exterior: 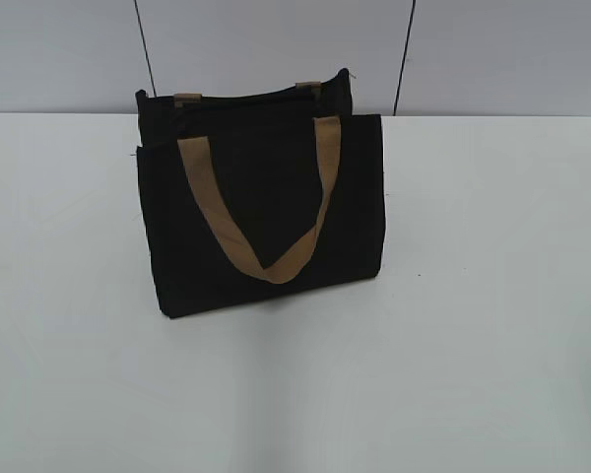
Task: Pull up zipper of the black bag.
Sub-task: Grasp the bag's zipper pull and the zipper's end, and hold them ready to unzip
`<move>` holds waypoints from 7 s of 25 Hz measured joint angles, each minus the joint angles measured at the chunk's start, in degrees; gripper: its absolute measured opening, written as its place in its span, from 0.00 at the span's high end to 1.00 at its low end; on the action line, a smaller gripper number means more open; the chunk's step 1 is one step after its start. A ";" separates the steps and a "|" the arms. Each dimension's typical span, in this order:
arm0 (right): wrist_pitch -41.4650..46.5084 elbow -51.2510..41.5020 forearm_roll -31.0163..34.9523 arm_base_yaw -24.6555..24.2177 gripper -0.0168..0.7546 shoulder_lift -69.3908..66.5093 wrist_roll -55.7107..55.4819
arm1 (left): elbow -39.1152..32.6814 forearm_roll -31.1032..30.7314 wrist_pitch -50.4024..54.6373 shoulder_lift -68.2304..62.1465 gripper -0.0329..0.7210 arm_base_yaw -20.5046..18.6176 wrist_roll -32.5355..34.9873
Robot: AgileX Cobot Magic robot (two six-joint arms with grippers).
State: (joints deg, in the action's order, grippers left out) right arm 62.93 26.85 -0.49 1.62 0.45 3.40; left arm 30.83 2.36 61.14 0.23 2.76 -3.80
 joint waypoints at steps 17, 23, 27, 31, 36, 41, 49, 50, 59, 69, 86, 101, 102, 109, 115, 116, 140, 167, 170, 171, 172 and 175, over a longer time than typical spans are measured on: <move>0.00 0.00 0.00 0.00 0.33 0.00 -0.06 | 0.00 0.00 0.00 0.00 0.64 0.00 0.00; 0.00 0.00 0.00 0.00 0.33 0.00 -0.06 | 2.51 0.71 -7.28 -6.32 0.45 0.00 3.80; -0.02 0.00 0.00 0.00 0.33 0.00 -0.06 | 2.79 0.85 -19.33 -11.73 0.30 0.06 4.51; -0.02 0.00 0.00 0.00 0.33 0.00 -0.06 | -0.65 1.49 -34.08 -17.74 0.28 1.23 4.63; -0.02 0.00 0.00 0.00 0.33 0.00 -0.06 | -11.47 1.83 -57.07 -26.27 0.28 4.18 4.64; -0.02 0.00 0.00 0.00 0.33 0.00 -0.06 | -17.97 2.36 -76.85 -39.79 0.28 5.68 4.69; -0.02 0.00 0.00 0.00 0.33 0.00 -0.06 | -18.14 0.36 -98.09 -63.46 0.28 8.16 2.17; -0.02 0.00 0.00 0.00 0.33 0.00 -0.06 | -18.14 -0.66 -100.43 -65.78 0.28 8.21 0.78; -0.02 0.00 0.00 0.05 0.33 0.00 -0.06 | -13.93 -17.10 -115.18 -90.97 0.31 8.27 -7.92; -0.02 0.00 0.00 0.05 0.33 0.00 -0.06 | -3.44 -24.09 -119.95 -108.35 0.41 7.98 -8.46; -0.07 0.00 0.00 0.16 0.33 0.00 -0.06 | 5.25 -37.81 -122.00 -116.91 0.45 7.86 -10.68; -0.07 0.00 0.00 0.16 0.33 0.00 -0.11 | 6.16 -39.61 -120.58 -116.13 0.93 7.73 -10.81; -0.07 0.00 0.00 0.16 0.33 0.00 -0.11 | 6.16 -39.61 -119.13 -114.82 0.93 7.67 -10.81; -0.07 0.00 0.00 0.16 0.33 0.00 -0.11 | 6.16 -39.28 -104.88 -100.77 0.93 7.07 -10.82; -0.07 0.00 0.00 0.16 0.33 0.00 -0.11 | 6.16 -38.52 -101.13 -92.26 0.93 7.07 -10.82; -0.07 0.00 0.00 0.16 0.33 0.00 -0.11 | 6.16 -38.14 -100.77 -91.23 0.93 7.07 -10.82; -17.52 6.19 29.59 1.07 0.33 -33.22 39.06 | 6.11 -36.67 -98.66 -83.50 0.93 7.07 -10.82; -28.76 45.59 47.12 31.79 0.33 -94.65 71.21 | 7.37 -36.73 -99.84 -83.44 0.93 7.12 -10.82; -29.23 48.89 47.84 32.64 0.33 -97.78 71.33 | 7.37 -36.92 -100.71 -83.44 0.93 7.12 -10.82; -29.67 49.50 48.27 32.70 0.33 -98.50 71.35 | 7.37 -36.98 -101.08 -83.44 0.93 7.12 -10.82; -30.41 49.83 48.75 32.70 0.33 -98.92 71.40 | 7.37 -37.05 -101.42 -83.44 0.93 7.12 -10.82; -33.04 49.93 49.80 32.70 0.33 -99.62 71.46 | 7.37 -37.25 -101.67 -83.44 0.93 7.12 -10.82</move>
State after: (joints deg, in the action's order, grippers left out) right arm 29.89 76.77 49.31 34.32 -99.17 74.86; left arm 38.20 -34.89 -40.53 -83.21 9.88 -14.61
